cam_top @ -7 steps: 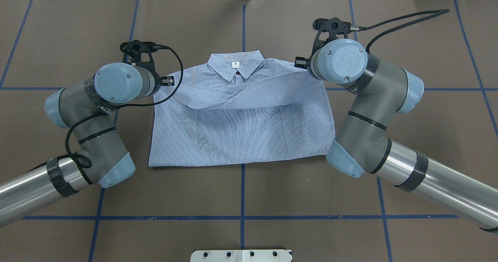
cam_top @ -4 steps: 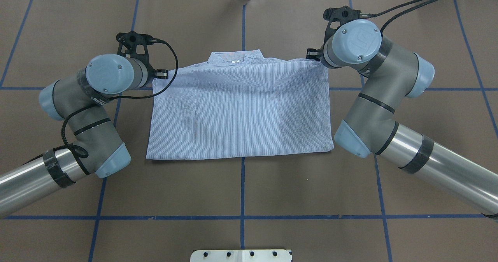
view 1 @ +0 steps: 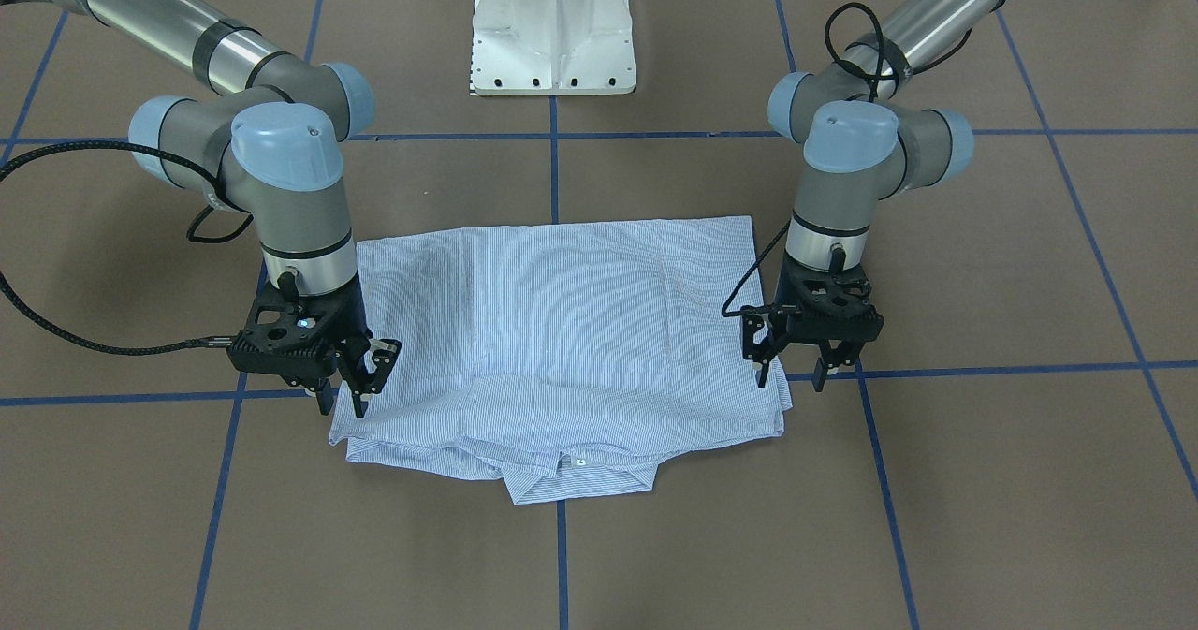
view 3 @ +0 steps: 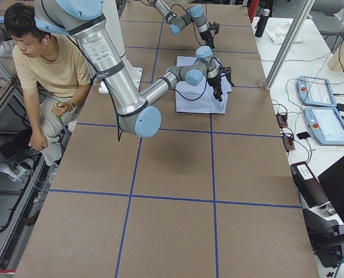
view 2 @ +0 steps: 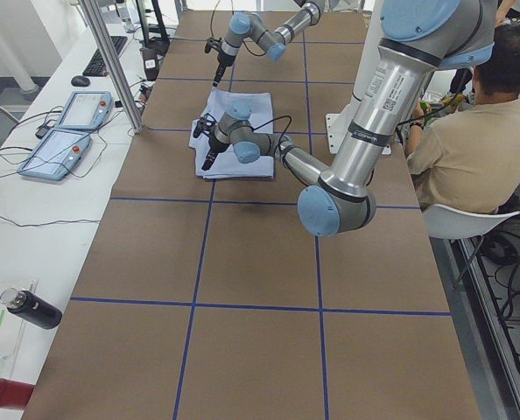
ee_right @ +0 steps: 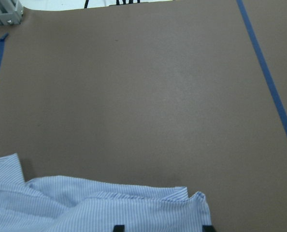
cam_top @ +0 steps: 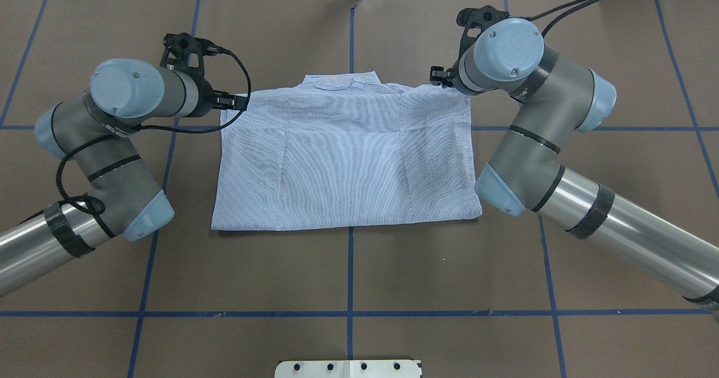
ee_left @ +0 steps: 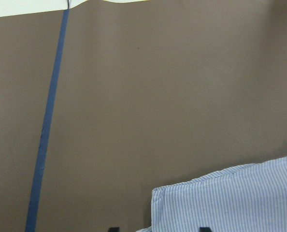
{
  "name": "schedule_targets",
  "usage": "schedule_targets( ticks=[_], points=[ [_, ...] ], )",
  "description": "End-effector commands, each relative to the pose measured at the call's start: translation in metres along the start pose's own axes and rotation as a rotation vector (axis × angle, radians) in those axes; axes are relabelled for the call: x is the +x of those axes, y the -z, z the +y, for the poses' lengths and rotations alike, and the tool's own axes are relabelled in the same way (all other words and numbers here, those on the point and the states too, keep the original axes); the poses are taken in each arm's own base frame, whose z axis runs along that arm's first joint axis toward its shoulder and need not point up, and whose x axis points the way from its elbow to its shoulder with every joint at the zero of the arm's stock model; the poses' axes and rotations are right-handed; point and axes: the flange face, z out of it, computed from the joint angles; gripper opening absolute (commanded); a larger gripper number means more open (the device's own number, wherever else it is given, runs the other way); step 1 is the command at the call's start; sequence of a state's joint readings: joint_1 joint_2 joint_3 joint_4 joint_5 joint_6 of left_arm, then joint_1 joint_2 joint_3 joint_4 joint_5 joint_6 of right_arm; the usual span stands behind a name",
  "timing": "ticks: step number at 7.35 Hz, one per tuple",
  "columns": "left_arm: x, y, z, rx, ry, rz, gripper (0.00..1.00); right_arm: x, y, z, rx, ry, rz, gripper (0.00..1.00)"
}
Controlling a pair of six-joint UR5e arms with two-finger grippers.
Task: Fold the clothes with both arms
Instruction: 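Move the left gripper down to the folded shirt's side edge nearest it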
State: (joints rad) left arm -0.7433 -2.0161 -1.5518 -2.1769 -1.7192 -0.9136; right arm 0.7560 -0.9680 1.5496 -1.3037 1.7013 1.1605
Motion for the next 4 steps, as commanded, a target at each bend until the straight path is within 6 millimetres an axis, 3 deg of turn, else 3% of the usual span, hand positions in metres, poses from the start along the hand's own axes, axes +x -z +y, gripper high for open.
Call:
schedule_targets(
  ticks=[1, 2, 3, 4],
  points=[
    [-0.028, 0.048, 0.044, -0.017, 0.089, 0.086, 1.00, 0.010, 0.036, 0.003, -0.033, 0.006, -0.069, 1.00],
    [-0.017, 0.061, 0.094, -0.063, 0.113, 0.122, 1.00, 0.017, 0.040, 0.008, -0.026, 0.008, -0.069, 1.00],
    [-0.002, 0.061, 0.135, -0.077, 0.120, 0.133, 1.00, 0.016, 0.042, 0.008, -0.023, 0.008, -0.073, 1.00],
    [0.021, 0.056, 0.164, -0.105, 0.190, 0.140, 1.00, 0.015, 0.043, 0.009, -0.022, 0.009, -0.075, 1.00]
  ],
)
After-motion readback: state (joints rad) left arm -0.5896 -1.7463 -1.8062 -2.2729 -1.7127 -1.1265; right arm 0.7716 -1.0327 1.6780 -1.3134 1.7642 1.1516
